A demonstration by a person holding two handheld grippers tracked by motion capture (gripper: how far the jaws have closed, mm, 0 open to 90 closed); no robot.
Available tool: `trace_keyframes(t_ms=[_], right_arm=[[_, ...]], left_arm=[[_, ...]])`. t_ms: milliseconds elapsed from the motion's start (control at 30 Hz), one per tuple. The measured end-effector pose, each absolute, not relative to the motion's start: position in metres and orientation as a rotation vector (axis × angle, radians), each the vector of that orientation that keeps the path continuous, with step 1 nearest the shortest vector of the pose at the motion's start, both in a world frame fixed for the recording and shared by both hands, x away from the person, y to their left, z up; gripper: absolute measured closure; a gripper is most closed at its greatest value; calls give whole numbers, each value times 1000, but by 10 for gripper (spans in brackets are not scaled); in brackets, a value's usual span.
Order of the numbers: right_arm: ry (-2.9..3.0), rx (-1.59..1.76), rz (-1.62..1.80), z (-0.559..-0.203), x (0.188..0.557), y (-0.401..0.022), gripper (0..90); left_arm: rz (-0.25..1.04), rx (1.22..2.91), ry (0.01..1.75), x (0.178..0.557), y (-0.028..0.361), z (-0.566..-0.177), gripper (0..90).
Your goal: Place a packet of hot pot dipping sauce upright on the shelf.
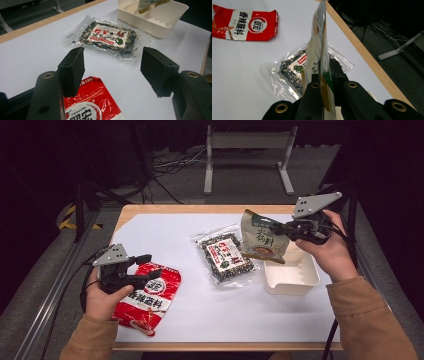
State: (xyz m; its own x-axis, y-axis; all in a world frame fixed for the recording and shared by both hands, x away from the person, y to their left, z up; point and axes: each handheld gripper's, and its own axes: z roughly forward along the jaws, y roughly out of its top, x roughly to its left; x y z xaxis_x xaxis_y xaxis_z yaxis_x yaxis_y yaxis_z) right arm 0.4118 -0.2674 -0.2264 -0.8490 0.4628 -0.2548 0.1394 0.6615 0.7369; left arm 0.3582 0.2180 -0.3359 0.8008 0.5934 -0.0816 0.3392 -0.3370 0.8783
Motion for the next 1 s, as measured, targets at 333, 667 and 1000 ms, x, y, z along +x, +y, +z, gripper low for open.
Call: trace_keyframes(t_ms=[333,667,1000], right_arm=[[2448,448,1006,-225,425,-282,898],[2440,394,1003,-225,440,-302,899],[2429,374,1000,-222,457,-319,899]], left_arm=[[304,1953,716,360,222,-338,356],[309,1951,728,355,228,-341,333],[324,1936,780,347,240,-345,328]])
